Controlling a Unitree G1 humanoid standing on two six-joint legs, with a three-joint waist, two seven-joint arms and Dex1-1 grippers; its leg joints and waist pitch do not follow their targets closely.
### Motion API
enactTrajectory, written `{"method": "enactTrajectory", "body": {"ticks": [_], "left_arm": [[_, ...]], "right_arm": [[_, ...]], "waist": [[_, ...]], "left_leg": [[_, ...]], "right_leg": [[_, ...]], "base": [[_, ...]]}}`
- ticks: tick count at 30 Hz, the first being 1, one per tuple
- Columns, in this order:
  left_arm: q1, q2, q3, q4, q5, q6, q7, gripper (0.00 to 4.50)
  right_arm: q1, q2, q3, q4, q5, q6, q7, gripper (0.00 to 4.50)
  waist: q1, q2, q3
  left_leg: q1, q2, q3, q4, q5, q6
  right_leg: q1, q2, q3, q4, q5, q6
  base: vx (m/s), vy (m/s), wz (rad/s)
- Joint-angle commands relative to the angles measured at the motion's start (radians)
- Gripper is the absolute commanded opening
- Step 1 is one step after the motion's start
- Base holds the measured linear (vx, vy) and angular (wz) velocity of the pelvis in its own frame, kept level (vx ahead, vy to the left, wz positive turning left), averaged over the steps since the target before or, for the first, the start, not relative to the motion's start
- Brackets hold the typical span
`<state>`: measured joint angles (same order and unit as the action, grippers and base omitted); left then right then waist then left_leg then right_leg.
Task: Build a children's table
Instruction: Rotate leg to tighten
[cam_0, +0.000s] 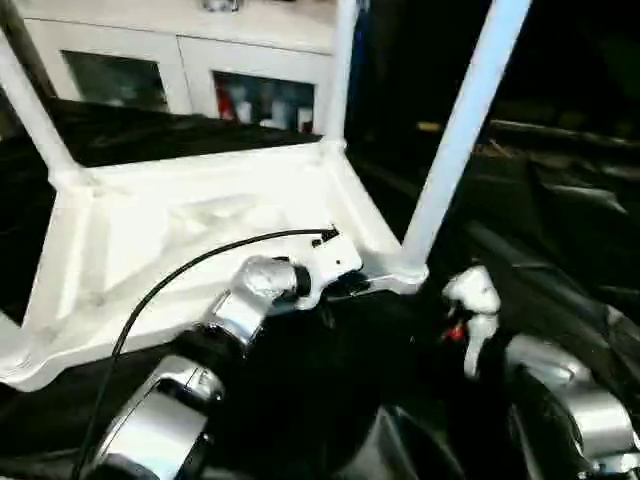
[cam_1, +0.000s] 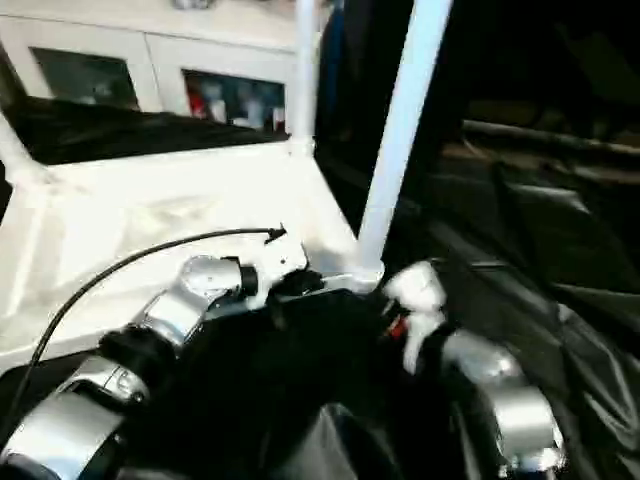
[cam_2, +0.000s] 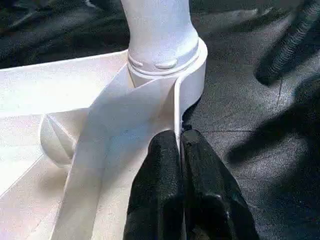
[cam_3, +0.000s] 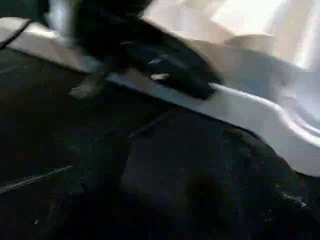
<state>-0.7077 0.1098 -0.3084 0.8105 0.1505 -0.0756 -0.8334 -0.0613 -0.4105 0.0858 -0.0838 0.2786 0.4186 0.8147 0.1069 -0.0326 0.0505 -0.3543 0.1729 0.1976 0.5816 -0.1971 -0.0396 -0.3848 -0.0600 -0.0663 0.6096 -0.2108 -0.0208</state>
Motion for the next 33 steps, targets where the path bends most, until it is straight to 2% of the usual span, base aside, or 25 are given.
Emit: {"method": "enactTrajectory", "body": {"ticks": [1, 5, 6, 7, 8, 9, 11, 13, 14, 15, 16, 17, 18, 20, 21, 22, 23, 24, 26, 27, 29, 30, 31, 32, 33], "left_arm": [[0.014, 0.0, 0.048, -0.014, -0.049, -0.049, 0.017, 0.0], [0.073, 0.031, 0.091, -0.119, -0.105, -0.026, -0.026, 0.0], [0.113, 0.065, 0.101, -0.191, -0.128, 0.022, -0.062, 0.0], [0.124, 0.075, 0.104, -0.212, -0.133, 0.038, -0.072, 0.2], [0.14, 0.091, 0.107, -0.242, -0.139, 0.063, -0.086, 0.41], [0.16, 0.112, 0.116, -0.282, -0.149, 0.1, -0.098, 0.41], [0.213, 0.171, 0.153, -0.389, -0.183, 0.214, -0.118, 0.44], [0.234, 0.197, 0.166, -0.429, -0.196, 0.246, -0.132, 0.7], [0.268, 0.24, 0.191, -0.492, -0.22, 0.28, -0.149, 0.81], [0.294, 0.271, 0.211, -0.538, -0.241, 0.302, -0.162, 0.84], [0.351, 0.33, 0.249, -0.652, -0.304, 0.372, -0.193, 0.84], [0.351, 0.33, 0.249, -0.652, -0.304, 0.372, -0.193, 0.88], [0.377, 0.35, 0.265, -0.71, -0.342, 0.409, -0.21, 1.01], [0.445, 0.397, 0.294, -0.85, -0.426, 0.517, -0.25, 1.25], [0.474, 0.416, 0.302, -0.906, -0.458, 0.561, -0.267, 1.26], [0.514, 0.438, 0.313, -0.97, -0.49, 0.614, -0.278, 1.26], [0.514, 0.438, 0.313, -0.97, -0.49, 0.614, -0.278, 1.32], [0.581, 0.476, 0.33, -1.059, -0.531, 0.682, -0.287, 1.63], [0.644, 0.511, 0.345, -1.116, -0.548, 0.718, -0.289, 1.66], [0.67, 0.526, 0.352, -1.135, -0.543, 0.725, -0.281, 1.66], [0.71, 0.549, 0.36, -1.154, -0.512, 0.717, -0.261, 1.96], [0.722, 0.558, 0.362, -1.162, -0.503, 0.715, -0.254, 2.09], [0.739, 0.571, 0.369, -1.177, -0.498, 0.728, -0.242, 2.1], [0.742, 0.572, 0.37, -1.179, -0.497, 0.73, -0.241, 2.13], [0.773, 0.593, 0.384, -1.193, -0.466, 0.727, -0.214, 2.26]], "right_arm": [[0.022, -0.02, -0.004, -0.07, 0.021, 0.027, 0.018, 3.13], [0.029, 0.02, 0.017, -0.095, 0.013, 0.022, -0.028, 3.13], [0.012, 0.061, 0.018, -0.073, -0.001, 0.015, -0.077, 3.13], [0.007, 0.071, 0.019, -0.067, -0.005, 0.014, -0.089, 3.14], [0.0, 0.085, 0.021, -0.059, -0.011, 0.012, -0.106, 3.14], [-0.01, 0.1, 0.025, -0.049, -0.019, 0.005, -0.123, 3.14], [-0.029, 0.13, 0.038, -0.035, -0.018, 0.01, -0.145, 3.14], [-0.035, 0.139, 0.044, -0.031, -0.023, 0.01, -0.156, 3.14], [-0.048, 0.155, 0.052, -0.018, -0.026, 0.01, -0.166, 3.14], [-0.06, 0.167, 0.058, -0.006, -0.031, 0.007, -0.174, 3.14], [-0.084, 0.196, 0.062, 0.021, -0.031, 0.0, -0.18, 3.14], [-0.084, 0.196, 0.062, 0.021, -0.031, 0.0, -0.18, 3.14], [-0.101, 0.206, 0.065, 0.038, -0.037, -0.008, -0.185, 3.14], [-0.14, 0.234, 0.067, 0.084, -0.041, -0.026, -0.202, 3.14], [-0.156, 0.245, 0.067, 0.103, -0.044, -0.034, -0.212, 3.14], [-0.183, 0.263, 0.06, 0.135, -0.048, -0.052, -0.235, 3.14], [-0.183, 0.263, 0.06, 0.135, -0.048, -0.052, -0.235, 3.14], [-0.235, 0.294, 0.041, 0.2, -0.061, -0.087, -0.287, 3.14], [-0.292, 0.325, 0.013, 0.274, -0.073, -0.121, -0.35, 3.14], [-0.32, 0.337, -0.005, 0.313, -0.077, -0.131, -0.383, 3.14], [-0.365, 0.353, -0.04, 0.379, -0.078, -0.151, -0.433, 3.14], [-0.379, 0.357, -0.05, 0.4, -0.078, -0.16, -0.446, 3.14], [-0.398, 0.36, -0.066, 0.43, -0.075, -0.168, -0.467, 3.14], [-0.401, 0.361, -0.069, 0.434, -0.075, -0.169, -0.47, 3.14], [-0.435, 0.364, -0.1, 0.493, -0.07, -0.192, -0.517, 3.14]], "waist": [[0.003, -0.017, -0.049], [-0.002, -0.002, -0.044], [-0.009, -0.006, -0.042], [-0.014, -0.004, -0.038], [-0.021, -0.005, -0.036], [-0.022, -0.002, -0.036], [-0.025, 0.0, -0.033], [-0.024, 0.006, -0.03], [-0.026, -0.003, -0.025], [-0.024, 0.005, -0.029], [-0.026, 0.002, -0.03], [-0.027, 0.005, -0.032], [-0.028, 0.005, -0.033], [-0.026, 0.003, -0.031], [-0.026, 0.008, -0.028], [-0.026, 0.01, -0.024], [-0.028, 0.01, -0.025], [-0.028, 0.011, -0.021], [-0.035, 0.01, -0.019], [-0.038, 0.01, -0.018], [-0.042, 0.013, -0.015], [-0.045, 0.012, -0.014], [-0.043, 0.014, -0.016], [-0.043, 0.011, -0.016], [-0.045, 0.011, -0.018]], "left_leg": [[0.001, 0.073, -0.037, -0.061, -0.105, 0.106], [0.003, 0.078, -0.041, -0.068, -0.154, 0.077], [0.002, 0.079, -0.041, -0.072, -0.171, 0.063], [0.003, 0.081, -0.044, -0.077, -0.182, 0.046], [-0.002, 0.076, -0.041, -0.077, -0.186, 0.045], [0.007, 0.079, -0.04, -0.078, -0.196, 0.032], [0.007, 0.078, -0.039, -0.078, -0.184, 0.02], [0.01, 0.077, -0.037, -0.077, -0.179, 0.019], [0.006, 0.076, -0.035, -0.08, -0.175, 0.023], [0.007, 0.077, -0.037, -0.079, -0.156, 0.019], [0.006, 0.076, -0.035, -0.078, -0.133, 0.02], [0.005, 0.079, -0.038, -0.077, -0.12, 0.018], [0.008, 0.074, -0.032, -0.073, -0.092, 0.025], [0.002, 0.071, -0.03, -0.069, -0.044, 0.044], [0.006, 0.072, -0.026, -0.07, -0.06, 0.04], [0.007, 0.072, -0.026, -0.072, -0.069, 0.039], [0.006, 0.074, -0.027, -0.072, -0.078, 0.032], [0.011, 0.07, -0.024, -0.074, -0.097, 0.018], [0.001, 0.07, -0.029, -0.08, -0.116, 0.002], [0.009, 0.068, -0.026, -0.079, -0.138, -0.007], [0.01, 0.066, -0.026, -0.08, -0.154, -0.018], [0.009, 0.064, -0.026, -0.081, -0.16, -0.022], [0.016, 0.065, -0.024, -0.079, -0.156, -0.024], [0.016, 0.064, -0.023, -0.079, -0.152, -0.023], [0.009, 0.065, -0.027, -0.08, -0.137, -0.023]], "right_leg": [[0.043, -0.106, 0.061, -0.077, -0.095, -0.188], [0.04, -0.108, 0.061, -0.081, -0.132, -0.199], [0.038, -0.108, 0.061, -0.082, -0.142, -0.206], [0.038, -0.11, 0.062, -0.079, -0.157, -0.209], [0.038, -0.106, 0.061, -0.082, -0.171, -0.207], [0.033, -0.108, 0.063, -0.083, -0.194, -0.206], [0.033, -0.106, 0.065, -0.077, -0.186, -0.21], [0.029, -0.103, 0.066, -0.077, -0.18, -0.207], [0.029, -0.1, 0.066, -0.08, -0.179, -0.203], [0.03, -0.102, 0.067, -0.072, -0.144, -0.214], [0.03, -0.098, 0.065, -0.065, -0.098, -0.221], [0.032, -0.102, 0.065, -0.056, -0.07, -0.231], [0.028, -0.095, 0.065, -0.054, -0.023, -0.241], [0.03, -0.095, 0.065, -0.044, 0.047, -0.26], [0.026, -0.093, 0.064, -0.045, 0.028, -0.267], [0.023, -0.093, 0.065, -0.049, 0.013, -0.265], [0.024, -0.094, 0.065, -0.047, 0.002, -0.267], [0.021, -0.088, 0.067, -0.053, -0.032, -0.253], [0.026, -0.092, 0.067, -0.051, -0.064, -0.251], [0.021, -0.088, 0.068, -0.059, -0.101, -0.237], [0.02, -0.086, 0.07, -0.062, -0.129, -0.223], [0.022, -0.083, 0.071, -0.063, -0.138, -0.211], [0.017, -0.082, 0.072, -0.063, -0.124, -0.201], [0.018, -0.081, 0.072, -0.062, -0.112, -0.201], [0.024, -0.082, 0.07, -0.057, -0.091, -0.203]], "base": [[0.0, 0.0, 0.0], [0.0, 0.0, 0.0], [0.0, 0.0, 0.0], [0.0, 0.0, 0.0], [0.0, 0.0, 0.0], [0.0, 0.0, 0.0], [0.0, 0.0, 0.0], [0.0, 0.0, 0.0], [0.0, 0.0, 0.0], [0.0, 0.0, 0.0], [0.0, 0.0, 0.0], [0.0, 0.0, 0.0], [0.0, 0.0, 0.0], [0.0, 0.0, 0.0], [0.0, 0.0, 0.0], [0.0, 0.0, 0.0], [0.0, 0.0, 0.0], [0.0, 0.0, 0.0], [0.0, 0.0, 0.0], [0.0, 0.0, 0.0], [0.0, 0.0, 0.0], [0.0, 0.0, 0.0], [0.0, 0.0, 0.0], [0.0, 0.0, 0.0], [0.0, 0.0, 0.0]]}}
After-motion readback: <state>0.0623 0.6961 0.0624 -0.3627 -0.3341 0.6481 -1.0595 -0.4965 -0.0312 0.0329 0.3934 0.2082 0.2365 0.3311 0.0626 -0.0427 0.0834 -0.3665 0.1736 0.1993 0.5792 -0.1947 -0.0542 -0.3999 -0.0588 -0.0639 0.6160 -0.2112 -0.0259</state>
